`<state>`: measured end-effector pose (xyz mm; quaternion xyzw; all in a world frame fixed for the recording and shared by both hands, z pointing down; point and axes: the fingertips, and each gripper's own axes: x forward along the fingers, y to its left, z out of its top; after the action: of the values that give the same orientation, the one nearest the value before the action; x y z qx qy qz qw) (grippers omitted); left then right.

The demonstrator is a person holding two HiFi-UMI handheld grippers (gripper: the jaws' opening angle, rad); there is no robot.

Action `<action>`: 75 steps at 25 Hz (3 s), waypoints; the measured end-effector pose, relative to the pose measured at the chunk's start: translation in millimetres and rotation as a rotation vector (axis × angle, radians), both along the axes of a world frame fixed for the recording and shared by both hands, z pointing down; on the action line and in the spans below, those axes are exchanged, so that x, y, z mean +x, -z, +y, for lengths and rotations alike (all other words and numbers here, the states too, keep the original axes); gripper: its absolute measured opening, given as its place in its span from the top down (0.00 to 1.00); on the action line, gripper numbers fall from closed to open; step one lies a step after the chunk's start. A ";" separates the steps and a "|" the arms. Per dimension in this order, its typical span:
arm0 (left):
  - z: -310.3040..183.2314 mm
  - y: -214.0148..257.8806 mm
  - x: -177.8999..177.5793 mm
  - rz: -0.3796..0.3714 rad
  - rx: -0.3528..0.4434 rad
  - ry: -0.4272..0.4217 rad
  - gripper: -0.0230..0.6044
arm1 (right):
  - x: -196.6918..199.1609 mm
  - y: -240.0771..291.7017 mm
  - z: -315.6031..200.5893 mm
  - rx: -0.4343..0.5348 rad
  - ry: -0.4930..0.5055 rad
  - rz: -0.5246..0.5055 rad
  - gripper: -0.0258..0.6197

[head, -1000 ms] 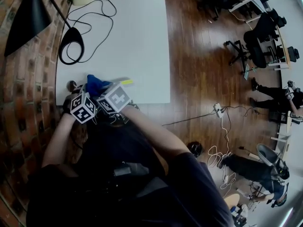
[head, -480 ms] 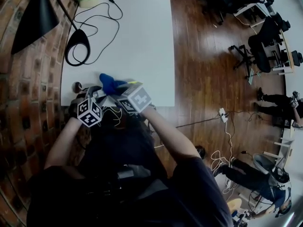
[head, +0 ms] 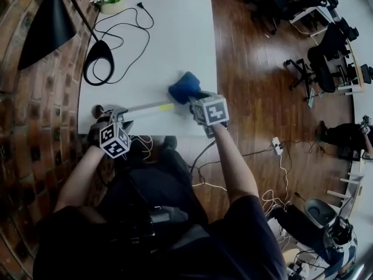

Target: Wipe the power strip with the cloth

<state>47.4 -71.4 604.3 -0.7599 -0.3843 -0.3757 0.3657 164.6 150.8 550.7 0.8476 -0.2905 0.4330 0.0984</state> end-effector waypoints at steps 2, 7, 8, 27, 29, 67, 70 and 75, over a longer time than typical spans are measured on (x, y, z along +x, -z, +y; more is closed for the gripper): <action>-0.9 0.3 3.9 0.002 0.004 0.016 0.67 | -2.8 2.6 0.3 0.044 -0.002 -0.012 0.85; -3.8 -0.2 16.0 0.015 0.021 0.049 0.67 | -1.7 27.9 -23.7 0.161 -0.005 0.039 0.85; -4.1 0.2 17.6 0.019 0.024 0.056 0.67 | 3.7 30.5 -23.4 0.151 -0.007 0.070 0.84; -3.0 1.2 21.2 0.153 0.086 0.037 0.67 | -78.3 -8.7 -146.9 -0.167 0.706 0.248 0.48; -3.0 2.2 21.1 0.185 0.110 0.011 0.67 | -78.6 -11.3 -139.1 -0.207 0.728 0.278 0.48; 10.1 69.6 8.1 -0.123 -0.398 0.283 0.98 | -106.0 -23.4 -125.0 -0.581 0.883 0.774 0.68; 10.9 64.0 -5.5 -0.141 -0.342 0.236 0.98 | -109.9 -29.3 -125.6 -0.572 0.872 0.740 0.67; 11.4 61.9 -12.9 -0.105 -0.296 0.206 0.97 | -119.1 -39.3 -124.0 -0.550 0.868 0.629 0.72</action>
<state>34.5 -60.0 542.4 -0.8200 -0.3742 -0.3898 0.1887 45.5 26.8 590.0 0.6823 -0.4444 0.1410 0.5632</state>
